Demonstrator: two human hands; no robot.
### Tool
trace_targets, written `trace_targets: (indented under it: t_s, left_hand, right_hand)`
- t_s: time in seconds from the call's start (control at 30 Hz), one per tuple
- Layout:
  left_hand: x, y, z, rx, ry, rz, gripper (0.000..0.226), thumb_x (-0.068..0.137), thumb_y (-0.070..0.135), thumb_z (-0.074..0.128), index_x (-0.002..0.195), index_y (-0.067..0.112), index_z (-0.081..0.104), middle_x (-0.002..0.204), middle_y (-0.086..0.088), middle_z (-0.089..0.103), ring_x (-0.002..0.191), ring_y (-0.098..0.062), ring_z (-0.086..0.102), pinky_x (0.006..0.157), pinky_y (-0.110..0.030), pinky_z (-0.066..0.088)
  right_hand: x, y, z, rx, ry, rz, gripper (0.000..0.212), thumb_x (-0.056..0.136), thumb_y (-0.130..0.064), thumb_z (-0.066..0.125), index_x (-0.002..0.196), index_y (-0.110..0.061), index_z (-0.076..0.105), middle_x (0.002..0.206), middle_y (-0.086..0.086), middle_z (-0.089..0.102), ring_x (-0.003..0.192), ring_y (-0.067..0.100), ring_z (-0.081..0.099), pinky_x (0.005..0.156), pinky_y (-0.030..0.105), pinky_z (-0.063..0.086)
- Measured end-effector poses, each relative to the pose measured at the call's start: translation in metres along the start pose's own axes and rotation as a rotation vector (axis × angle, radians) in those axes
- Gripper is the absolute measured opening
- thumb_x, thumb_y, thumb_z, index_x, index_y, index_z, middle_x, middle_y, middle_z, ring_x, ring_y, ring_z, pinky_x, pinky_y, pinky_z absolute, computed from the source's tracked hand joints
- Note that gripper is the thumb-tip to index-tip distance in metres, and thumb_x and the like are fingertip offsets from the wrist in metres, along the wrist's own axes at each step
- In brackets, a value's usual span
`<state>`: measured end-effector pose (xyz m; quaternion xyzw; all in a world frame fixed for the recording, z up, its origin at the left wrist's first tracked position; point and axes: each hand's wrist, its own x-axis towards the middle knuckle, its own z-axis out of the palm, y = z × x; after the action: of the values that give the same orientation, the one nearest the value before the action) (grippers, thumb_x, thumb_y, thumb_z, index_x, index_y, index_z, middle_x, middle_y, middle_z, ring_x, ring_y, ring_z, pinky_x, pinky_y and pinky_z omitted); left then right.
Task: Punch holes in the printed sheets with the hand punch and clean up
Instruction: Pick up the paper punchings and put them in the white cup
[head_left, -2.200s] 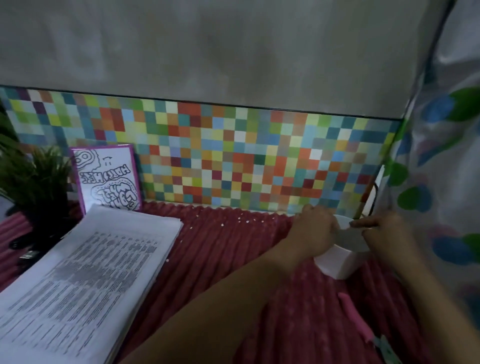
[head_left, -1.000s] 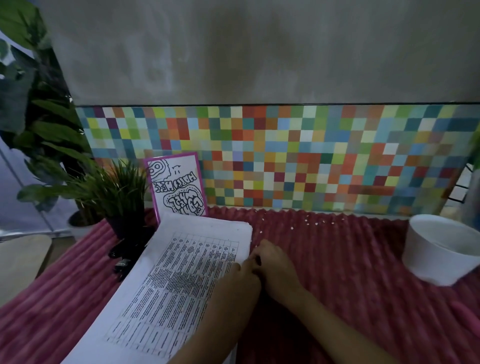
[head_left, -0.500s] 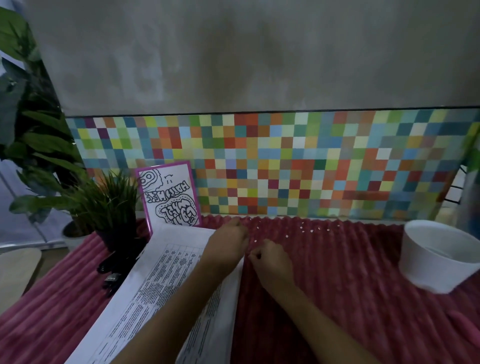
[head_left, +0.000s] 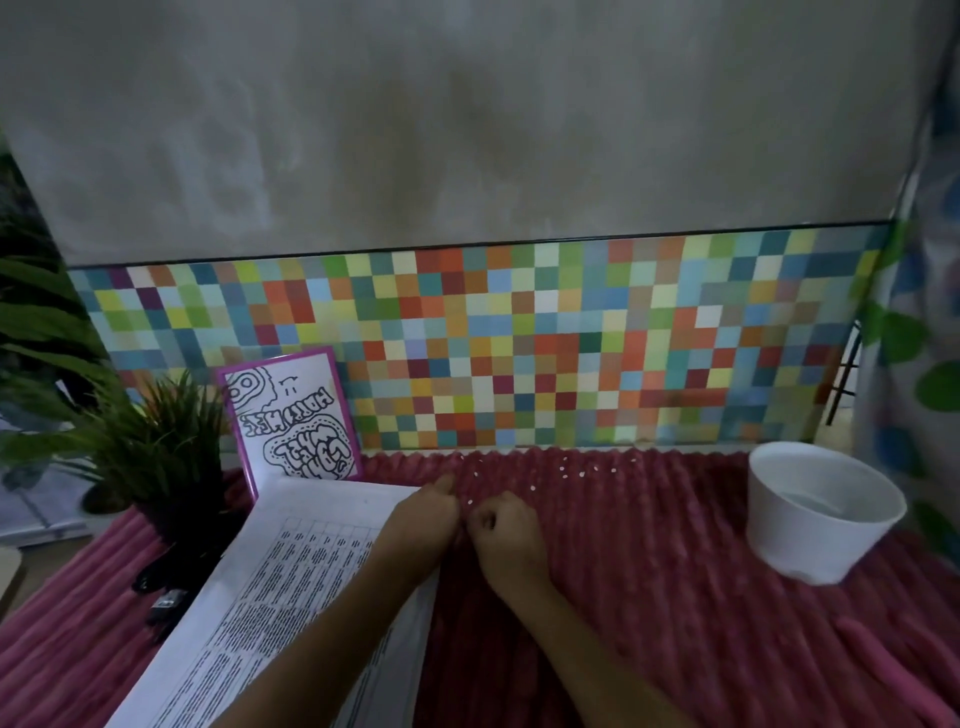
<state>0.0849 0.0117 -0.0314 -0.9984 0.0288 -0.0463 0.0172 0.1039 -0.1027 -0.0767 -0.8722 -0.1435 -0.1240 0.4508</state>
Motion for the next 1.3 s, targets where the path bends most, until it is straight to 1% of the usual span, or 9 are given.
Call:
trace_targets:
  t_s: [0.1,0.2,0.47,0.57,0.7,0.9,1.0,1.1,1.3]
  left_hand:
    - [-0.005,0.012,-0.001,0.042,0.020,0.034,0.035,0.103,0.012,0.029,0.133,0.000,0.044,0.140,-0.016,0.040,0.121,-0.032,0.048,0.096,-0.042,0.042]
    - [-0.006,0.017,-0.003,-0.018,0.108,-0.031,0.040,0.104,0.013,0.027,0.140,0.000,0.036,0.145,-0.014,0.037,0.129,-0.034,0.041,0.101,-0.045,0.040]
    - [0.027,0.151,-0.031,-0.232,0.525,0.184,0.028,0.090,-0.001,0.041,0.113,0.001,0.056,0.114,-0.016,0.053,0.102,-0.031,0.052,0.087,-0.042,0.047]
    - [0.047,0.219,-0.049,-0.376,0.498,0.290,0.021,0.086,0.003,0.044,0.095,0.001,0.063,0.104,-0.017,0.055,0.098,-0.033,0.053,0.082,-0.046,0.048]
    - [0.063,0.277,-0.056,-0.589,0.420,0.267,0.027,0.093,0.016,0.052,0.083,-0.003,0.069,0.094,-0.020,0.062,0.086,-0.034,0.059,0.076,-0.044,0.052]
    - [0.079,0.279,-0.054,-0.620,0.251,0.361,0.010,0.067,-0.005,0.056,0.065,-0.014,0.060,0.078,-0.037,0.058,0.078,-0.047,0.059,0.068,-0.049,0.049]
    - [0.082,0.277,-0.048,-0.623,0.305,0.394,0.013,0.066,-0.003,0.060,0.053,-0.006,0.059,0.067,-0.030,0.055,0.071,-0.044,0.057,0.067,-0.046,0.047]
    - [0.089,0.278,-0.035,-0.752,0.342,0.282,0.018,0.075,0.020,0.076,0.059,0.016,0.072,0.076,-0.006,0.065,0.076,-0.029,0.062,0.076,-0.040,0.054]
    - [0.066,0.268,-0.050,-0.654,0.278,0.442,0.025,0.090,0.002,0.054,0.108,0.003,0.071,0.114,-0.020,0.058,0.106,-0.035,0.047,0.096,-0.041,0.037]
  right_hand:
    - [0.004,-0.010,-0.033,0.110,0.034,0.016,0.037,0.083,-0.005,0.059,0.047,-0.015,0.054,0.052,0.001,0.053,0.050,0.008,0.043,0.057,0.030,0.039]
    - [0.002,-0.018,-0.091,0.165,0.088,-0.036,0.020,0.082,-0.006,0.065,0.063,-0.004,0.069,0.061,0.007,0.065,0.054,0.008,0.052,0.060,0.028,0.043]
    - [0.022,0.027,-0.274,-0.134,0.341,-0.003,0.022,0.085,-0.008,0.069,0.067,0.004,0.070,0.063,0.019,0.063,0.061,0.031,0.056,0.057,0.037,0.038]
    - [0.023,0.056,-0.306,-0.312,0.264,0.132,0.034,0.080,-0.004,0.071,0.049,0.000,0.058,0.049,0.013,0.053,0.050,0.025,0.051,0.049,0.031,0.032]
    - [0.021,0.076,-0.318,-0.430,0.166,0.236,0.014,0.075,-0.012,0.080,0.071,0.001,0.076,0.057,0.008,0.060,0.050,0.007,0.049,0.047,0.026,0.035]
    - [0.024,0.091,-0.327,-0.473,-0.018,0.257,0.015,0.083,-0.003,0.068,0.095,-0.003,0.077,0.101,0.017,0.073,0.092,0.030,0.067,0.070,0.024,0.040]
    - [0.022,0.091,-0.328,-0.471,0.019,0.266,0.011,0.075,-0.006,0.077,0.086,-0.006,0.079,0.088,0.013,0.074,0.081,0.026,0.068,0.067,0.026,0.041]
    - [0.020,0.089,-0.324,-0.486,0.093,0.288,0.011,0.065,-0.013,0.086,0.071,-0.009,0.077,0.067,0.006,0.068,0.063,0.020,0.064,0.058,0.027,0.044]
    - [0.019,0.087,-0.314,-0.643,0.050,0.279,0.009,0.079,-0.013,0.073,0.078,-0.020,0.079,0.096,0.012,0.072,0.082,0.027,0.069,0.071,0.035,0.054]
